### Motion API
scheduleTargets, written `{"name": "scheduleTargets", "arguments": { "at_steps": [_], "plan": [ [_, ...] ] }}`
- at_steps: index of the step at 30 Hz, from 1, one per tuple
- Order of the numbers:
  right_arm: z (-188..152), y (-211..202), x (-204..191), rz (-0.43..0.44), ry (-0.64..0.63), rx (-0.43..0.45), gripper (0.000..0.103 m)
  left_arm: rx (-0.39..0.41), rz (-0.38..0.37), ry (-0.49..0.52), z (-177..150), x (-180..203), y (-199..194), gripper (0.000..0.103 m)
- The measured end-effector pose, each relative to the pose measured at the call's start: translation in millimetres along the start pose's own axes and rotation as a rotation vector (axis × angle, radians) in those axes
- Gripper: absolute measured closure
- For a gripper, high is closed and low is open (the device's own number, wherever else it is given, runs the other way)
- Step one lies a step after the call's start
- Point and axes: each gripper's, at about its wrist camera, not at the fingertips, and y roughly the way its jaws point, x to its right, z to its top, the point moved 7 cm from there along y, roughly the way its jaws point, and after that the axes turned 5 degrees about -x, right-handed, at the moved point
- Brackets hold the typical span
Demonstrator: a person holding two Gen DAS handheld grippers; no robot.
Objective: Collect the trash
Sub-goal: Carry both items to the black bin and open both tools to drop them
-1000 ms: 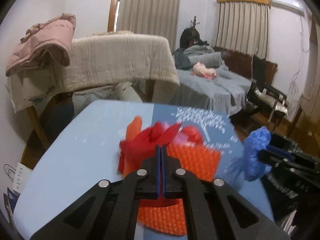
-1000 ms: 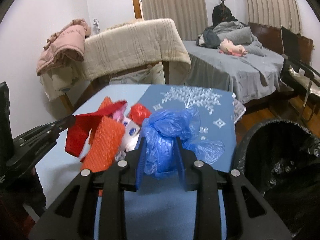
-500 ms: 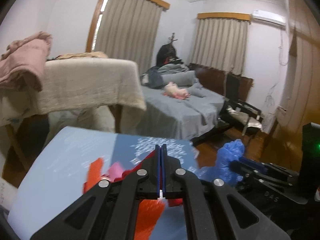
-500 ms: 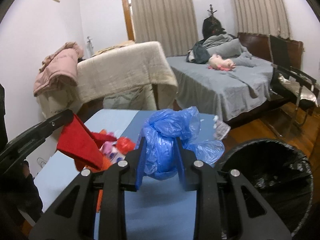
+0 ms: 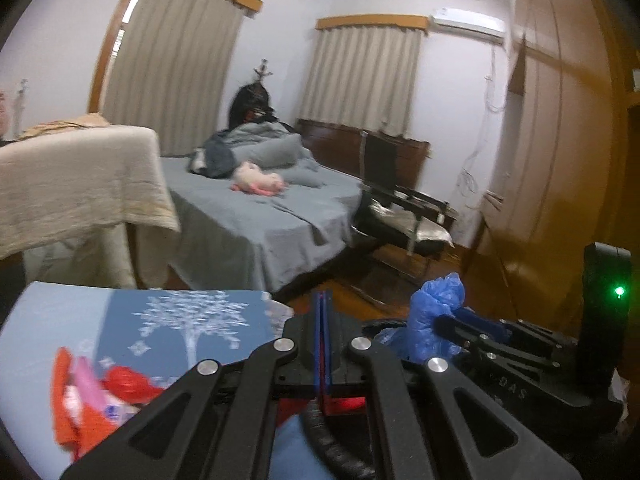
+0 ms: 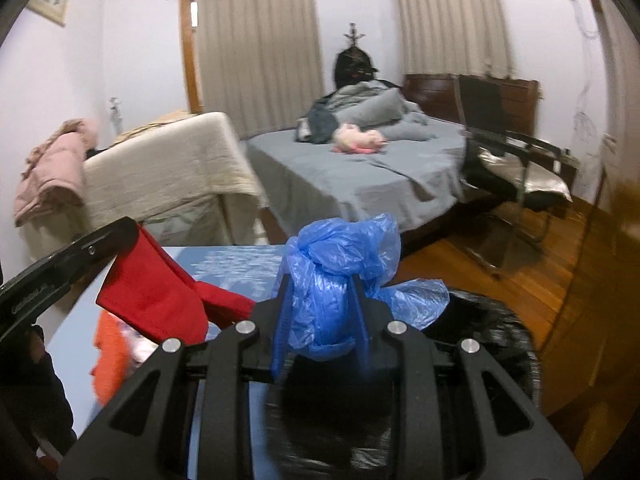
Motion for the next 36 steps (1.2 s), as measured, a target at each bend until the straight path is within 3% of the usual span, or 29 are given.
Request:
{"name": "scheduleTargets", "arguments": {
  "at_steps": [10, 11, 12, 13, 14, 17, 19, 22, 29, 36],
  "plan": [
    [-31, 7, 84, -0.159, 0.096, -0.053, 0.073, -0.127, -0.133, 0.072, -27, 71, 69, 0.1],
    [-33, 8, 89, -0.171, 0.1, -0.056, 0.07, -0.14, -0.137, 0.075, -31, 73, 72, 0.096],
    [-36, 8, 93, -0.187, 0.102, -0.061, 0.06, -0.15, -0.137, 0.075, -34, 75, 74, 0.089],
    [-38, 8, 96, -0.205, 0.101, -0.06, 0.051, -0.163, -0.14, 0.075, -38, 75, 75, 0.069],
    [-40, 8, 97, -0.22, 0.099, -0.056, 0.048, -0.168, -0.131, 0.073, -42, 72, 75, 0.055],
    [-44, 4, 98, -0.242, 0.093, -0.045, 0.03, -0.178, -0.096, 0.067, -48, 56, 71, 0.053],
    [-45, 3, 96, -0.251, 0.089, -0.033, 0.016, -0.169, -0.044, 0.057, -51, 38, 61, 0.047],
    [-46, 4, 84, -0.23, 0.079, -0.016, 0.01, -0.138, 0.06, 0.063, -58, 9, 41, 0.038],
    [-48, 18, 22, -0.112, 0.056, -0.013, 0.007, -0.108, 0.308, 0.037, -86, -66, -13, 0.031],
    [-56, 35, -41, -0.008, 0.028, -0.035, 0.007, -0.158, 0.461, 0.008, -129, -119, -45, 0.03]
  ]
}}
